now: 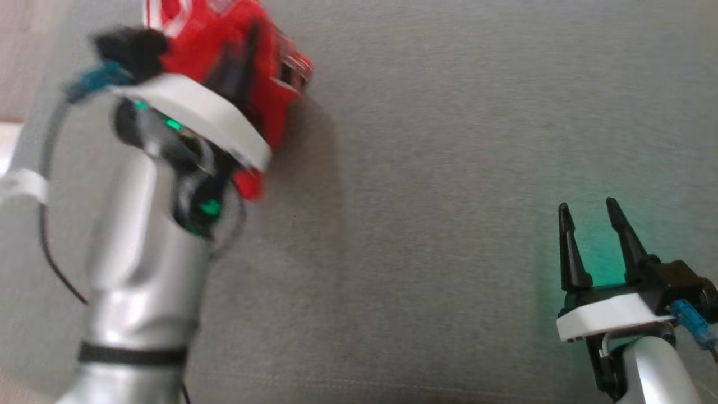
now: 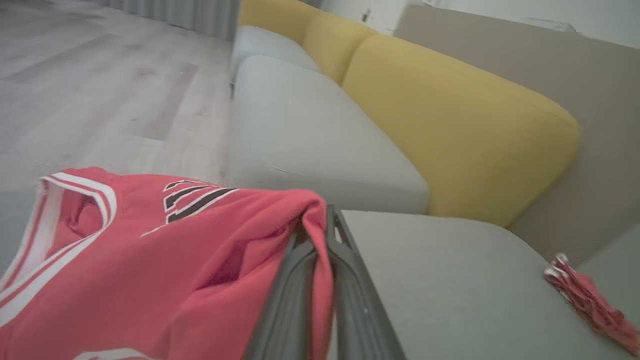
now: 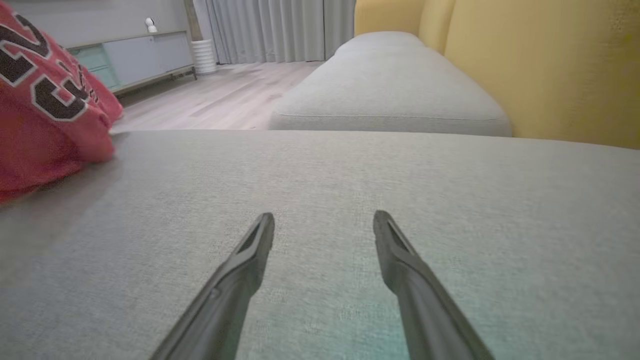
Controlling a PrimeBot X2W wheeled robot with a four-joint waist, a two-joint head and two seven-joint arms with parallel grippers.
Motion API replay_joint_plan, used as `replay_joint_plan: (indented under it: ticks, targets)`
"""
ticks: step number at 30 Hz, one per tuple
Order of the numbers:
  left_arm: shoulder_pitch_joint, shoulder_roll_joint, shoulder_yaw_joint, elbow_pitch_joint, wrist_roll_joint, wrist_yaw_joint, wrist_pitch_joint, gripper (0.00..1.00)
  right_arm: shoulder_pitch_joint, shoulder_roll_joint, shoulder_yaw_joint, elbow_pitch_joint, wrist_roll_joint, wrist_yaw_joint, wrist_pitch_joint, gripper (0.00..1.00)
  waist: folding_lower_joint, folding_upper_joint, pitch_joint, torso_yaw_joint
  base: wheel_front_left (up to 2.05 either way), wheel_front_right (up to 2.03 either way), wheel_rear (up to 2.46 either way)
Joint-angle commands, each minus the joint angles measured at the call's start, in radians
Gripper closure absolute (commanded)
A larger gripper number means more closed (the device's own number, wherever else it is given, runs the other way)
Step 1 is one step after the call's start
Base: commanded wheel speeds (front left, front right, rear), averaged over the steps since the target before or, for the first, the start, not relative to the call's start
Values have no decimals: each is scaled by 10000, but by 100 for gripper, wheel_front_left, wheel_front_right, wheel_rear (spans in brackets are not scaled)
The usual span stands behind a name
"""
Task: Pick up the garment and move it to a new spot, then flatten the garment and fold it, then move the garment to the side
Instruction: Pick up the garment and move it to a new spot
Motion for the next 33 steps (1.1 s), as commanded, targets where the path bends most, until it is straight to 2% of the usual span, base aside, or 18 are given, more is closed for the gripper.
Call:
replay_joint_plan:
  ticks: [1, 3, 4, 11, 15, 19, 20, 21, 22, 24, 28, 33]
  targets:
    - [95, 149, -79, -989, -107, -57, 272, 100, 10, 76, 193, -183, 106, -7, -151, 0, 1, 0, -341, -570, 0, 0, 0]
    - [559, 81, -662, -1914, -227, 61, 710, 100, -25, 105, 199, -59, 176, -7, -206, 0, 1, 0, -423, -964, 0, 0, 0]
    - [948, 42, -1350, -2610, -296, 283, 1069, 100, -72, 123, 174, 53, 255, -7, -248, 0, 1, 0, -469, -1381, 0, 0, 0]
    - [1275, 18, -4272, -3716, -998, 1285, 1441, 100, -213, 139, 253, 360, 803, -7, -307, 0, 1, 0, -451, -2910, 0, 0, 0]
    - [686, 17, -5571, -3736, -1497, 1763, 1146, 100, -201, 141, 402, 343, 1045, -7, -310, 0, 1, 0, -346, -3660, 0, 0, 0]
    - [-96, 16, -6468, -3544, -2207, 2192, 317, 100, -136, 141, 492, 367, 1183, -7, -312, 0, 1, 0, -274, -4182, 0, 0, 0]
    - [-288, 16, -6662, -3440, -2379, 2326, 30, 85, -131, 141, 517, 363, 1209, -7, -312, 0, 1, 0, -242, -4280, 0, 0, 0]
    - [-473, 16, -6873, -3278, -2505, 2444, -246, 59, -131, 142, 540, 367, 1231, -7, -312, 0, 1, 0, -224, -4363, 0, 0, 0]
    - [-652, 16, -7108, -3050, -2543, 2575, -483, 0, -132, 142, 551, 372, 1247, -7, -312, 0, 1, 0, -212, -4426, 0, 0, 0]
    - [-957, 15, -7631, -2565, -2423, 2827, -796, 0, -160, 142, 586, 369, 1284, -7, -312, 0, 1, 0, -166, -4533, 0, 0, 0]
    - [-993, 15, -8434, -2136, -2898, 3027, -1117, 0, -141, 142, 451, 338, 1285, -7, -313, 0, 1, 0, -161, -4465, 0, 0, 0]
    - [-691, 17, -8825, -1512, -2940, 3299, -1726, 0, -121, 142, 360, 314, 1234, -7, -313, 0, 1, 0, -327, -4166, 0, 0, 0]
